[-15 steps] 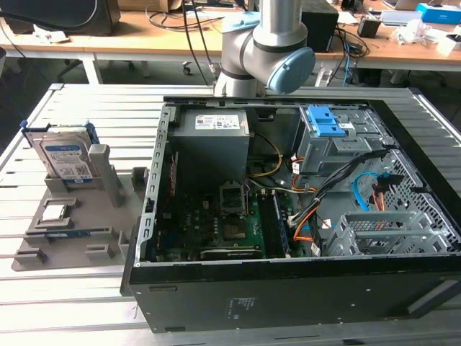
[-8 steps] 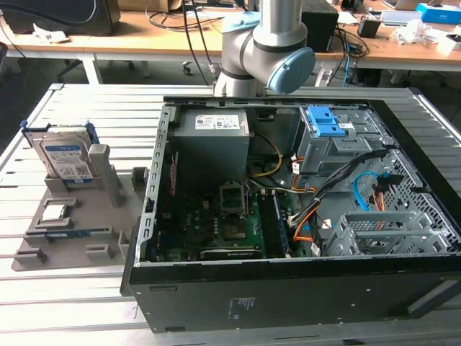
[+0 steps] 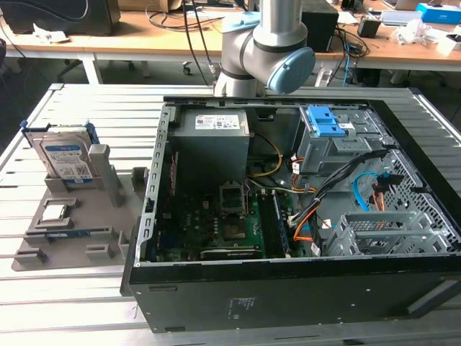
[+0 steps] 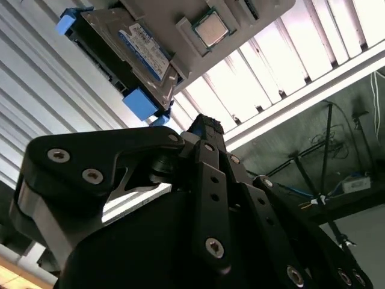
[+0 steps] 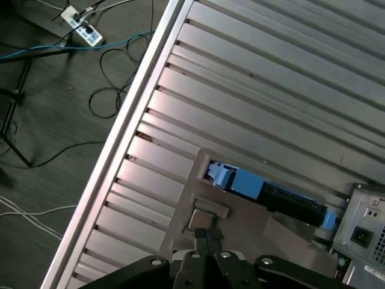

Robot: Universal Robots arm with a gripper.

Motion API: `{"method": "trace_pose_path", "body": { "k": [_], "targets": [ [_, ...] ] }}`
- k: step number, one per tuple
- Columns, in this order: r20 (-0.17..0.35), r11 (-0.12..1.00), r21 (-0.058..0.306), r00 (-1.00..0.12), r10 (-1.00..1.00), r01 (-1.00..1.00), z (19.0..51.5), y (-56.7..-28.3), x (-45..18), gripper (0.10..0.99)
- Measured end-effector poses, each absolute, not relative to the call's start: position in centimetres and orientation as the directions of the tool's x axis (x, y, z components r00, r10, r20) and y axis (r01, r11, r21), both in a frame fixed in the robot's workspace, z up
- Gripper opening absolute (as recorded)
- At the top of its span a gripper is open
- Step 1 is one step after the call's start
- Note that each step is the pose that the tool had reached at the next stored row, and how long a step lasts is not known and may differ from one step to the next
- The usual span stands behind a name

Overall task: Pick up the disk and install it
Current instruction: 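Pick up the disk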

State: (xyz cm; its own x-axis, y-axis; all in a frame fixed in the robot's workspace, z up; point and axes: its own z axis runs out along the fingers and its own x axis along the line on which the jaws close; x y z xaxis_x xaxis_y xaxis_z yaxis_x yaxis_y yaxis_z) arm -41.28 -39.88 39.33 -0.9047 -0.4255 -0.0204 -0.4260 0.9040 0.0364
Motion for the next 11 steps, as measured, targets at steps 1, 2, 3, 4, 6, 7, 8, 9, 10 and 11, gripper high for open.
{"method": "trace_pose_path", "body": {
  "k": [1, 2, 3, 4, 6, 7, 8, 9, 10, 11],
  "targets": [
    [-0.02, 0.895, 0.036, -0.896, -0.444, -0.444, 39.33, -39.88, -41.28, 0.106],
    [-0.02, 0.884, 0.036, -0.884, -0.467, -0.467, 39.32, -39.88, -41.28, 0.106],
    [-0.02, 0.865, 0.035, -0.866, -0.5, -0.5, 39.32, -39.89, -41.27, 0.106],
    [-0.019, 0.845, 0.034, -0.846, -0.533, -0.534, 39.33, -39.89, -41.27, 0.106],
    [-0.019, 0.828, 0.033, -0.828, -0.56, -0.56, 39.33, -39.89, -41.27, 0.106],
    [-0.019, 0.812, 0.033, -0.812, -0.583, -0.583, 39.33, -39.88, -41.27, 0.106],
    [-0.019, 0.793, 0.033, -0.794, -0.608, -0.608, 39.33, -39.88, -41.28, 0.106],
    [-0.019, 0.779, 0.033, -0.78, -0.625, -0.626, 39.33, -39.88, -41.28, 0.106],
    [-0.019, 0.77, 0.033, -0.77, -0.637, -0.638, 39.33, -39.88, -41.28, 0.106],
    [-0.019, 0.747, 0.033, -0.748, -0.663, -0.663, 39.32, -39.88, -41.27, 0.106]
  ]
}}
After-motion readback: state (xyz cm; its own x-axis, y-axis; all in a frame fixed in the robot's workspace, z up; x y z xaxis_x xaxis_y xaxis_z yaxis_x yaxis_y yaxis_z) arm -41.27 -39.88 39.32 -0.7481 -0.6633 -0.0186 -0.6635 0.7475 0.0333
